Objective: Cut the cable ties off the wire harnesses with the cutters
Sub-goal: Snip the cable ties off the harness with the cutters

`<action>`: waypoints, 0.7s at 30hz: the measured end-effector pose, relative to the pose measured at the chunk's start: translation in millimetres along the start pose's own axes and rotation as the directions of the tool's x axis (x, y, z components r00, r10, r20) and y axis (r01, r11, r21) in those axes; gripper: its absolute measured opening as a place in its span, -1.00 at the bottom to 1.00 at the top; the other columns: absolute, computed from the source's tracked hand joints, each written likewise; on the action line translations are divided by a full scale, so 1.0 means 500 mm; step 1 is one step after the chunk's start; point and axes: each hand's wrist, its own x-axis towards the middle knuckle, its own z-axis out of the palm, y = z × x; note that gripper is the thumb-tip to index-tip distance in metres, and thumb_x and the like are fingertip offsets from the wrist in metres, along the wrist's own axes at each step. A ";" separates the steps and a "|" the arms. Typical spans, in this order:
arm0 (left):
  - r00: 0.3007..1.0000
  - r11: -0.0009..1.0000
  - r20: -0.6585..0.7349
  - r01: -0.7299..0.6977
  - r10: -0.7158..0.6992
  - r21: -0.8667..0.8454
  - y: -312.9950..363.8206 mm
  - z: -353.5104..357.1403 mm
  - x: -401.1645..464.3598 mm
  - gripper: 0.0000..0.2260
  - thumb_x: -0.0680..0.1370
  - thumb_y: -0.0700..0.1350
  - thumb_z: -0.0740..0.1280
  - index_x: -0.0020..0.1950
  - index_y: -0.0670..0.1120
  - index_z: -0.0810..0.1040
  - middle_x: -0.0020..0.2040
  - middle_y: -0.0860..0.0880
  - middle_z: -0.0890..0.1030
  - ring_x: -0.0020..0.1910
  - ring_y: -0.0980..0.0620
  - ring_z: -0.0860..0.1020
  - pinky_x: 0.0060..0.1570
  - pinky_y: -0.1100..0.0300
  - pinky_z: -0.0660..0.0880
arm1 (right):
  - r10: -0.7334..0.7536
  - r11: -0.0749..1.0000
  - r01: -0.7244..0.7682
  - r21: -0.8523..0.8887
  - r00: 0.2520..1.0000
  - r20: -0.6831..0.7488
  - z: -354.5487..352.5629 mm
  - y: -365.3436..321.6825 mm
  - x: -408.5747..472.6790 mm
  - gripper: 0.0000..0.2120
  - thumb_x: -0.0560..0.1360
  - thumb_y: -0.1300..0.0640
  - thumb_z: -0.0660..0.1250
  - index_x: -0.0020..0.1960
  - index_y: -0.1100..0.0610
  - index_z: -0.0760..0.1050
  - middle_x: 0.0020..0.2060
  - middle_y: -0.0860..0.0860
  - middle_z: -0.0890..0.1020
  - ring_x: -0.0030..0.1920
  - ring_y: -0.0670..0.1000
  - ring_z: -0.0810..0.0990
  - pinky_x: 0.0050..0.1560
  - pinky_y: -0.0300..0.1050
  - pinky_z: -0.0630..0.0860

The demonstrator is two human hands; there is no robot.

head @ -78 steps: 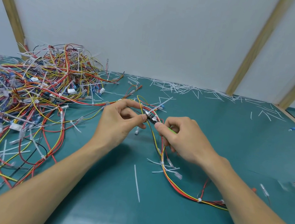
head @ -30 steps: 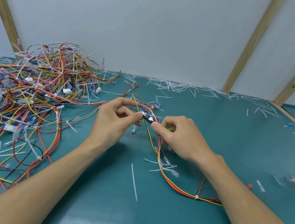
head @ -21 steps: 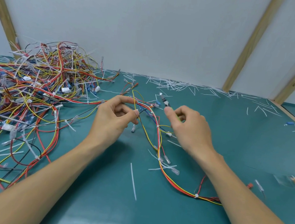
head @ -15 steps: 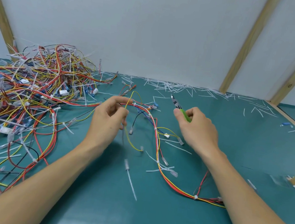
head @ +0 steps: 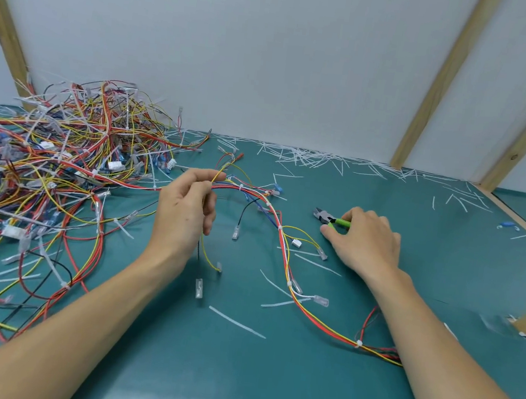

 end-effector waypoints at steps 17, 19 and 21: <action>0.790 0.912 0.612 -0.266 0.021 0.312 -0.011 0.016 -0.051 -0.76 0.65 -0.23 0.29 0.17 0.02 0.69 -0.43 0.09 0.44 -0.49 0.19 0.36 -0.45 0.41 0.30 | -0.232 0.858 0.124 0.498 0.959 0.162 0.000 -0.097 -0.069 -0.59 0.41 -0.34 0.47 0.08 -0.09 0.59 -0.18 -0.16 0.71 0.05 -0.06 0.64 0.11 -0.01 0.56; 0.752 0.897 0.658 -0.316 0.039 0.308 -0.008 0.020 -0.058 -0.72 0.63 -0.24 0.31 0.12 0.09 0.71 -0.43 0.10 0.41 -0.43 0.15 0.30 -0.40 0.33 0.25 | -0.206 0.872 0.103 0.479 0.964 0.168 0.005 -0.098 -0.071 -0.57 0.41 -0.29 0.49 0.14 -0.08 0.54 -0.17 -0.17 0.70 0.05 -0.05 0.62 0.11 0.00 0.55; 0.735 0.881 0.676 -0.355 0.055 0.314 -0.007 0.021 -0.062 -0.72 0.61 -0.24 0.34 0.05 0.12 0.72 -0.43 0.11 0.43 -0.41 0.14 0.29 -0.39 0.30 0.24 | -0.211 0.882 0.130 0.454 0.968 0.134 0.014 -0.101 -0.070 -0.73 0.49 -0.17 0.44 0.09 -0.05 0.59 -0.24 -0.15 0.70 -0.01 -0.03 0.65 0.04 -0.02 0.55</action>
